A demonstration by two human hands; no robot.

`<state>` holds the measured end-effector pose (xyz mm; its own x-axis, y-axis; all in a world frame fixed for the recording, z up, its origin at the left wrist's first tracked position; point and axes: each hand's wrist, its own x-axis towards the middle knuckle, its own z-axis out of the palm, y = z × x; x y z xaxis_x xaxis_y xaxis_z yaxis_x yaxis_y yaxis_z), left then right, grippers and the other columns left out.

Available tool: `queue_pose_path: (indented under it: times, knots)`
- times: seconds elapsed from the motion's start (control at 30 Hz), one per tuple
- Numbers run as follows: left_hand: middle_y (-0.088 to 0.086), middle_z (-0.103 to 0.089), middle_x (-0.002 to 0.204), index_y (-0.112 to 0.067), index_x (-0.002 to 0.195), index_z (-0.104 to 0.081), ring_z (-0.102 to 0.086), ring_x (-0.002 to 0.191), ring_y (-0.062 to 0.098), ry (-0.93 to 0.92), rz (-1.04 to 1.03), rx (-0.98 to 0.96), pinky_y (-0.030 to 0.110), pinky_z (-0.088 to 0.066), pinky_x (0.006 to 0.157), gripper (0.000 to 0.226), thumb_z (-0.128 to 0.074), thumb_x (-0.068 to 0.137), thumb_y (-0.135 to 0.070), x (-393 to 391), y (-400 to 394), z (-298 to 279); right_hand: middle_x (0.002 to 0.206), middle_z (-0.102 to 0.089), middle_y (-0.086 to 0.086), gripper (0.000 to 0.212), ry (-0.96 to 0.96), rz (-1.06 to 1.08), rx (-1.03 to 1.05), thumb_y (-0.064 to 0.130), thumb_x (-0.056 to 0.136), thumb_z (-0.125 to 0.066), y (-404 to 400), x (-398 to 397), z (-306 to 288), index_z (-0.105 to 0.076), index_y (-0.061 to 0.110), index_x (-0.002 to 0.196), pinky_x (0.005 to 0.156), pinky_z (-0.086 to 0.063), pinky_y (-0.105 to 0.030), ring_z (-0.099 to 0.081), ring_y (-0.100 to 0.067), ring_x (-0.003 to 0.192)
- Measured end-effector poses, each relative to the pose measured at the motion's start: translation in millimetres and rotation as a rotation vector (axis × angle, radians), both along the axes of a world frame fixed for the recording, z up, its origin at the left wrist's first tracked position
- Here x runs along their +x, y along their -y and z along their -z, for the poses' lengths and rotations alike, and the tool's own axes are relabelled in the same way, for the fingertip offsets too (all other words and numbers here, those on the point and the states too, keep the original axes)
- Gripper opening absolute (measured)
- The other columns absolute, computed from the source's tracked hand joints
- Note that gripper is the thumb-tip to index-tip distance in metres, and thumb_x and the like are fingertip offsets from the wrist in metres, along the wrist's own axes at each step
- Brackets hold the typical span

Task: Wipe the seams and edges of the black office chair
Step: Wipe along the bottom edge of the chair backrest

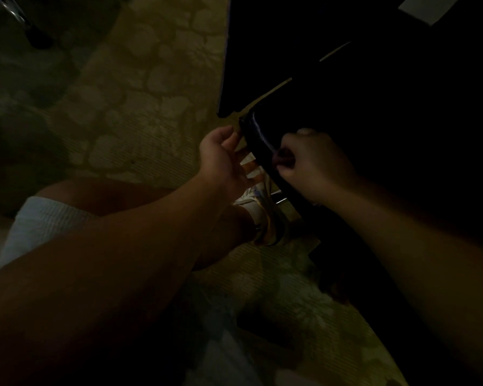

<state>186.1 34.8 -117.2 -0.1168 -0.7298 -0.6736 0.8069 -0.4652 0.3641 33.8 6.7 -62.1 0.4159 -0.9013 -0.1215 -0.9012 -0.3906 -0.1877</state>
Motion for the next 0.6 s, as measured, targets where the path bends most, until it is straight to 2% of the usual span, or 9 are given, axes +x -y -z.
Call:
queue_pose_path:
  times: [0.13,0.27,0.37,0.43,0.53,0.6]
  knots:
    - [0.011,-0.062,0.136,-0.025,0.122,-0.067,-0.059,0.122,0.038,-0.014,-0.01,0.028,0.053,-0.046,0.092,0.044,-0.04,0.094,-0.046,0.9,1.3,0.3,0.113,-0.059,-0.01,0.02,0.069,0.171,-0.073,0.027,0.089,-0.067,8.0,-4.4,-0.5,-0.063,0.014,0.104,0.068,-0.044,-0.028,-0.06,-0.028,0.098]
    - [0.011,-0.061,0.135,-0.027,0.119,-0.066,-0.06,0.12,0.038,0.003,-0.026,0.037,0.052,-0.046,0.09,0.04,-0.041,0.094,-0.046,-0.4,2.1,0.7,0.114,-0.057,-0.008,0.023,0.014,0.015,0.004,0.027,0.088,-0.068,3.9,1.6,0.4,-0.063,0.015,0.107,0.069,-0.042,-0.028,-0.058,-0.025,0.098]
    - [0.011,-0.057,0.139,-0.028,0.134,-0.059,-0.056,0.123,0.04,0.017,-0.049,0.074,0.058,-0.042,0.096,0.048,-0.044,0.093,-0.046,1.2,3.0,4.1,0.113,-0.058,-0.01,0.02,0.039,0.137,-0.07,0.027,0.089,-0.067,11.5,-1.0,-2.4,-0.063,0.013,0.103,0.067,-0.038,-0.027,-0.059,-0.028,0.098]
    - [0.011,-0.055,0.142,-0.028,0.137,-0.058,-0.055,0.124,0.041,0.029,-0.05,0.09,0.061,-0.038,0.102,0.05,-0.045,0.092,-0.046,1.0,2.6,5.3,0.113,-0.058,-0.01,0.019,0.048,0.15,-0.055,0.026,0.089,-0.067,8.4,-1.3,-1.3,-0.063,0.013,0.102,0.067,-0.042,-0.028,-0.059,-0.028,0.097]
    - [0.011,-0.061,0.135,-0.026,0.125,-0.065,-0.059,0.12,0.039,0.028,-0.032,0.056,0.056,-0.045,0.093,0.043,-0.042,0.094,-0.045,1.0,2.3,3.9,0.112,-0.056,-0.008,0.021,0.014,0.021,0.03,0.026,0.089,-0.067,-0.5,3.2,1.6,-0.063,0.013,0.105,0.069,-0.043,-0.029,-0.058,-0.026,0.098]
    - [0.011,-0.063,0.132,-0.025,0.124,-0.066,-0.06,0.119,0.038,0.015,-0.018,0.045,0.053,-0.047,0.086,0.044,-0.041,0.095,-0.045,1.9,2.9,3.7,0.112,-0.057,-0.008,0.019,0.037,0.107,-0.02,0.027,0.089,-0.067,3.6,0.9,0.0,-0.063,0.014,0.104,0.068,-0.041,-0.028,-0.059,-0.026,0.097]
